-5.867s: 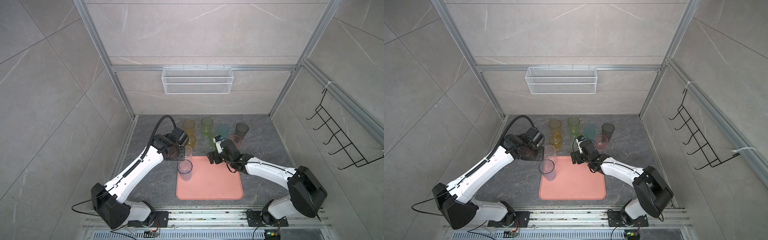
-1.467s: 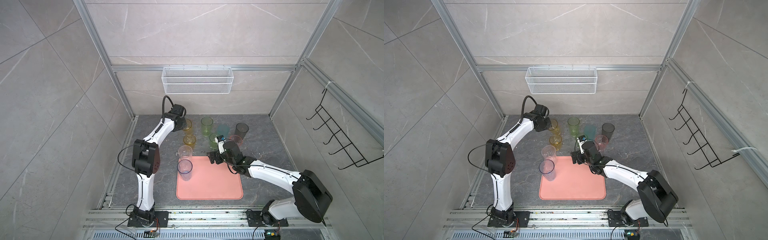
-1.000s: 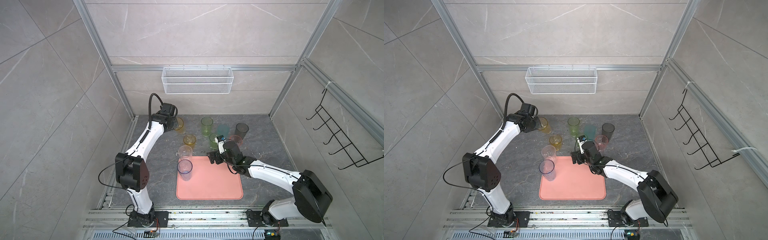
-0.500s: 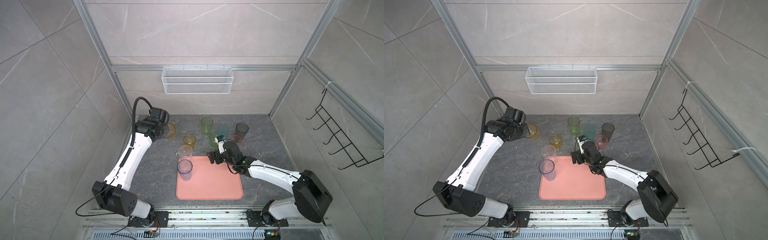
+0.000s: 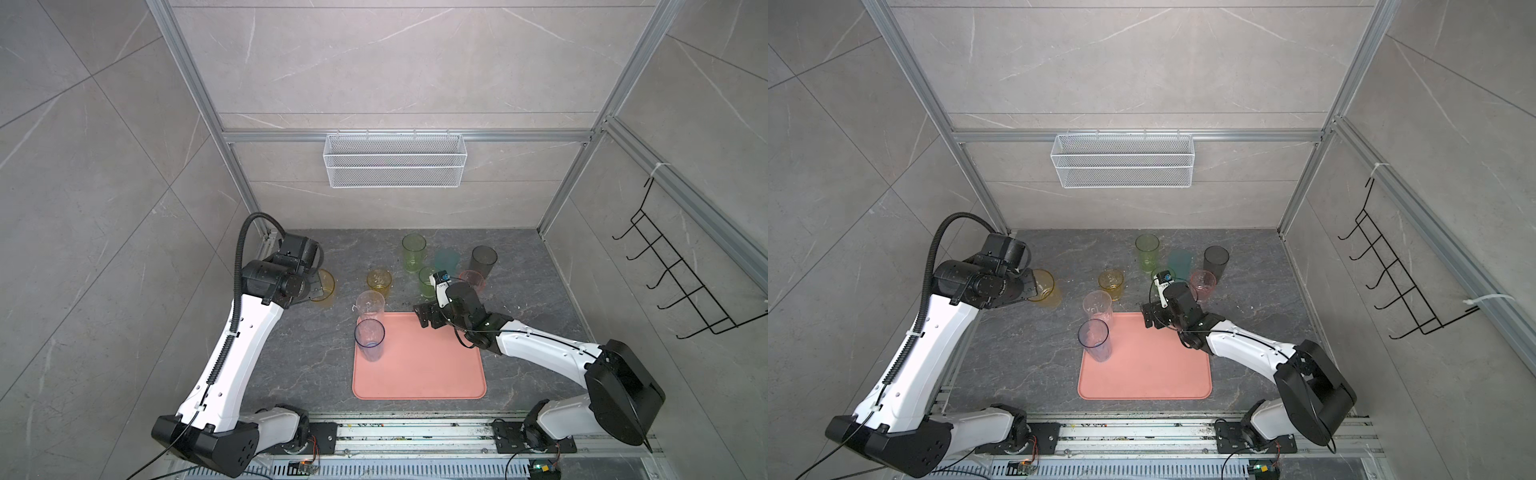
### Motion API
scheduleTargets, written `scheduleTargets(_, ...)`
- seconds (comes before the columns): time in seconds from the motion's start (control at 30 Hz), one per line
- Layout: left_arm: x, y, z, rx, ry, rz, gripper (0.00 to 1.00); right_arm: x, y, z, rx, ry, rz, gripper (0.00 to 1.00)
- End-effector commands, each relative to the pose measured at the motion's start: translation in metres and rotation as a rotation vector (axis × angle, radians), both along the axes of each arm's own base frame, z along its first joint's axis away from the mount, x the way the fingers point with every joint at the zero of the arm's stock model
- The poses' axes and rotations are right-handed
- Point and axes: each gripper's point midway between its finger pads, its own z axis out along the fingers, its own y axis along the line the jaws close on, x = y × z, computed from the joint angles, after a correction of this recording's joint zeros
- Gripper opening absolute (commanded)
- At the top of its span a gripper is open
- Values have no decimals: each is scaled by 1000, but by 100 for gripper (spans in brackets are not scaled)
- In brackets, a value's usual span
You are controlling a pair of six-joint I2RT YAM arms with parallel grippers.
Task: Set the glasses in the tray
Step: 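Lift the tall yellow cup with the left gripper and carry it toward the tray, then lower the tall yellow cup onto the tray beside the pale blue cup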
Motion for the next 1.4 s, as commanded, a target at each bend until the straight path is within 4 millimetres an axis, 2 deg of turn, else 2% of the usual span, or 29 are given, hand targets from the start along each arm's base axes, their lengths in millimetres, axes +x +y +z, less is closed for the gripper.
scheduleTargets(0.0, -22, 4, -8, -16, 55, 14, 0, 3, 2, 4, 3, -9, -9, 96)
scheduleTargets(0.23, -49, 1, -30, -42, 165, -12, 0, 3, 1, 2, -6, -6, -11, 96)
scheduleTargets(0.67, -93, 3, -45, -63, 252, -45, 0, 5, 2, -1, -13, -4, -12, 96)
scheduleTargets(0.83, -98, -12, -53, -89, 272, -131, 0, 5, 3, -1, -13, -3, -9, 96)
scheduleTargets(1.13, -110, -40, -78, 15, 350, -259, 0, 5, 0, -1, -26, -8, -15, 96)
scheduleTargets(1.37, -110, -68, -89, -11, 340, -360, 0, 5, 1, -2, -27, -6, -14, 96)
